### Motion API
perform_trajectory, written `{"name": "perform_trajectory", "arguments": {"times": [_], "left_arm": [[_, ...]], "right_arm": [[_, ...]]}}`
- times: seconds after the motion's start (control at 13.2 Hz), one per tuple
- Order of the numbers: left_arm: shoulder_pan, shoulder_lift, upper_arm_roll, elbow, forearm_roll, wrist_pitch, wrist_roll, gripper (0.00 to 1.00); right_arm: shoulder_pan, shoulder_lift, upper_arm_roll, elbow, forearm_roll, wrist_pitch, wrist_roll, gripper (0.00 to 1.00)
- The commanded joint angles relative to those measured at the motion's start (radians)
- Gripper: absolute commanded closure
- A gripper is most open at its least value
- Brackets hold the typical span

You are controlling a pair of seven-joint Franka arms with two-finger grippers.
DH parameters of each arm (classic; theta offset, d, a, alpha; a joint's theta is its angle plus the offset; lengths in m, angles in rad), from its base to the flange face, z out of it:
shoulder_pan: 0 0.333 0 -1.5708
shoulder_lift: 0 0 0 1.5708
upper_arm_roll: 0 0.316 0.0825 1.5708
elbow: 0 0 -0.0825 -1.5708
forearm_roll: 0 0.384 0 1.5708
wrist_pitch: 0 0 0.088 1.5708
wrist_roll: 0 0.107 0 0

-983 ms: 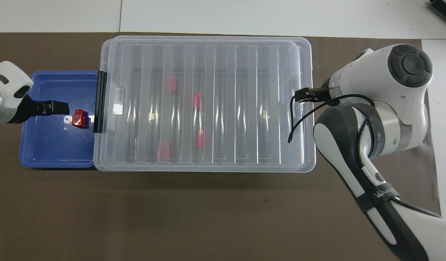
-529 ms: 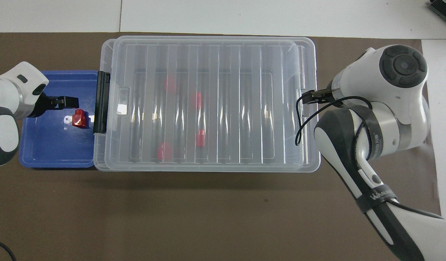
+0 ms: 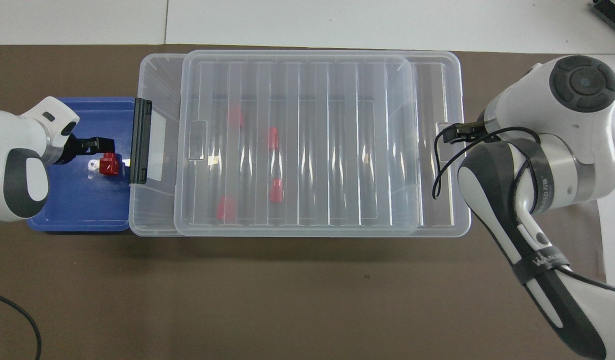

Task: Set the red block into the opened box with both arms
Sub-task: 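Slide the lid toward the right gripper while the left gripper lifts the block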

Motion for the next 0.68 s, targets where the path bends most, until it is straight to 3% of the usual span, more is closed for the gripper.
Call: {"name": "perform_trajectory", "arguments": {"times": [0.0,0.45,0.53,0.6], "left_arm": [[0.010,-0.006,-0.003,-0.088,-0.016,0.101,0.015,0.00],[0.009,-0.005,-0.003,-0.130,-0.016,0.145,0.017,0.00],[0.006,-0.005,-0.003,-0.130,-0.016,0.145,0.015,0.05],[0.004,-0.005,-0.003,-0.130,-0.016,0.145,0.017,0.28]], "right_arm": [[-0.045,-0.005,0.006,-0.003,-0.025,-0.030,-0.042,0.00],[-0.125,-0.016,0.002,-0.003,-0.030,-0.053,-0.092,0.00],[-0.131,-0.018,0.002,0.000,-0.031,-0.066,-0.092,0.00],[-0.135,-0.018,0.000,0.002,-0.038,-0.072,-0.104,0.00]]}}
